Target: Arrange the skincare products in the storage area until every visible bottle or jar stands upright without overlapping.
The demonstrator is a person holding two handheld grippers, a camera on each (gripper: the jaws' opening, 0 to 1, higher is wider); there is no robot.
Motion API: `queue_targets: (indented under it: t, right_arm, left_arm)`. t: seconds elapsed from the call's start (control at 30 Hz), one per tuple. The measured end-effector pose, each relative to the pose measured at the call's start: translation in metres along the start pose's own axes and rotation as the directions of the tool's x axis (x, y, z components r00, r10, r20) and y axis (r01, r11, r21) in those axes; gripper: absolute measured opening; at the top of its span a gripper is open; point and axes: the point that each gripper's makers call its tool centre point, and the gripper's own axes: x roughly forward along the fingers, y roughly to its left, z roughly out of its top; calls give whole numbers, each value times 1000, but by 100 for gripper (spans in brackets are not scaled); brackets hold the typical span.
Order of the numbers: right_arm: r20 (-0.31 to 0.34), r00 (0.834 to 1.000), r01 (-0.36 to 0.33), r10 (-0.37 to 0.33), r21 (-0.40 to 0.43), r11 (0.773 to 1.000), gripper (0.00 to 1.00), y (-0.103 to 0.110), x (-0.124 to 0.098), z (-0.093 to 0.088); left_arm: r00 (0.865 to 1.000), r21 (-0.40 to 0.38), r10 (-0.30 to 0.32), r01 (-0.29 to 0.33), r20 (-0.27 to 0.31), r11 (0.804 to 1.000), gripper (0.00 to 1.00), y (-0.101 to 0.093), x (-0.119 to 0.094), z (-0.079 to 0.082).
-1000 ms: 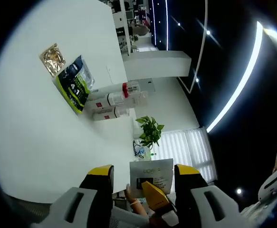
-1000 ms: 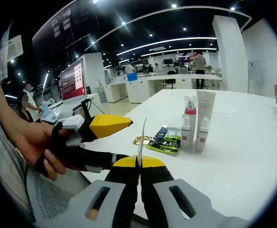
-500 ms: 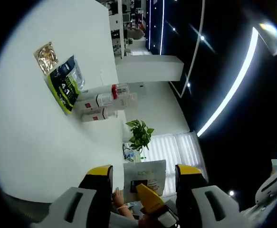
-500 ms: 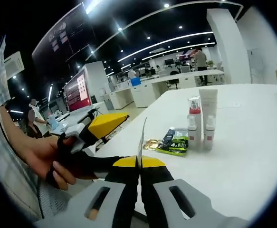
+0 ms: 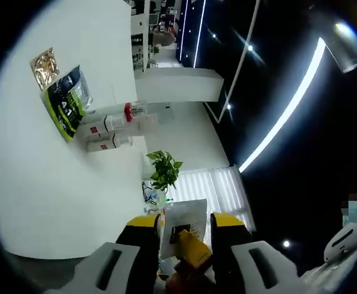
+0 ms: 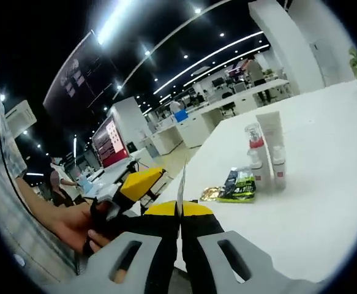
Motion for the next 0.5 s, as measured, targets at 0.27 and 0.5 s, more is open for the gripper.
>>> queue_targets:
  t: [0.27,0.5]
  right_arm:
    - [9,1000,-31,30,27,999,0,7,0,1]
    - [-7,999,-41,41,23,999,5,9,2,-3]
  left_arm:
    - [1000,29,13,-12,-13,999,12,3,-4,-1]
    - [999,75,34,-31,-35,997,1,2,-7,1]
